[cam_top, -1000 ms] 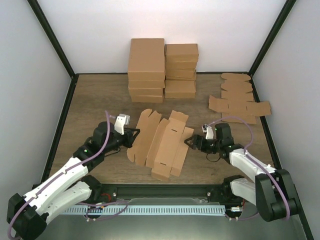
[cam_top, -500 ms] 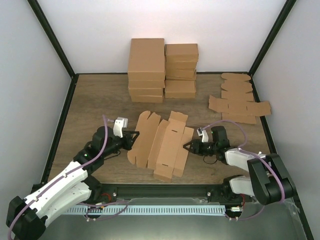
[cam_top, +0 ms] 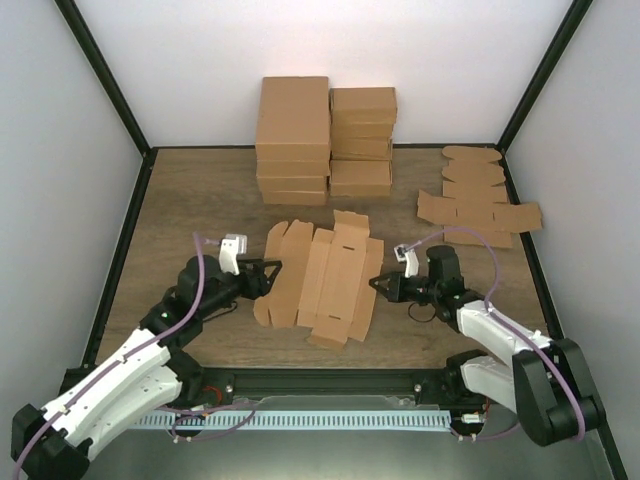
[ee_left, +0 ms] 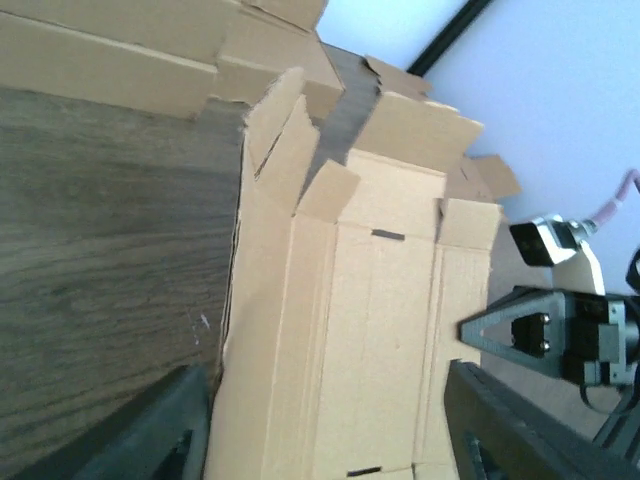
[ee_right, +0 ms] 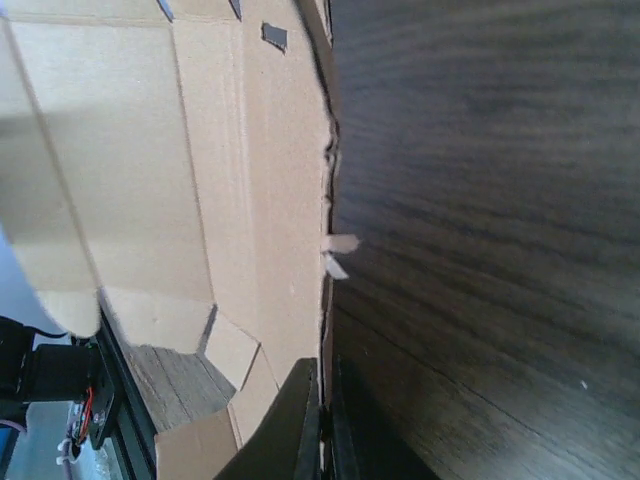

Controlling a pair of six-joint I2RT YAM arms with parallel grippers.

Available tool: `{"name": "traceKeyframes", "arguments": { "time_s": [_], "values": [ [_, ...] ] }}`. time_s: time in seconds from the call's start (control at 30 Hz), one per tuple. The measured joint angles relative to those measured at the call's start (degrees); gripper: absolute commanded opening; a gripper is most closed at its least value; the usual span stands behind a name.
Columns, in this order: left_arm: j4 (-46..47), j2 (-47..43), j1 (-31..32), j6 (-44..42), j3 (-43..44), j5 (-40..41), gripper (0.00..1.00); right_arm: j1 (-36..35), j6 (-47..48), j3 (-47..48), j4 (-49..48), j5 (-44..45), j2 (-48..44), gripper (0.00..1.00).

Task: Fold the paper box

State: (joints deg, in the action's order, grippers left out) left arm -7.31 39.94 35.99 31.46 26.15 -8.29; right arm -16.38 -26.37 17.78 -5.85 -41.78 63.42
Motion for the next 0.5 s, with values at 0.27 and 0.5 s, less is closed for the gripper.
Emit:
{"name": "traceKeyframes", "arguments": {
  "time_s": [0.27, 0.5],
  "values": [
    [-11.23, -0.96, 0.00, -0.70, 9.94, 8.15, 1.00, -3.08, 4.15, 2.62, 1.81, 1.60, -2.67, 0.01],
    [-18.73, 6.29, -2.58, -2.16, 25.14, 8.31, 1.00, -5.62, 7.04, 7.04, 3.52, 4.22, -1.49, 0.01]
  ]
}}
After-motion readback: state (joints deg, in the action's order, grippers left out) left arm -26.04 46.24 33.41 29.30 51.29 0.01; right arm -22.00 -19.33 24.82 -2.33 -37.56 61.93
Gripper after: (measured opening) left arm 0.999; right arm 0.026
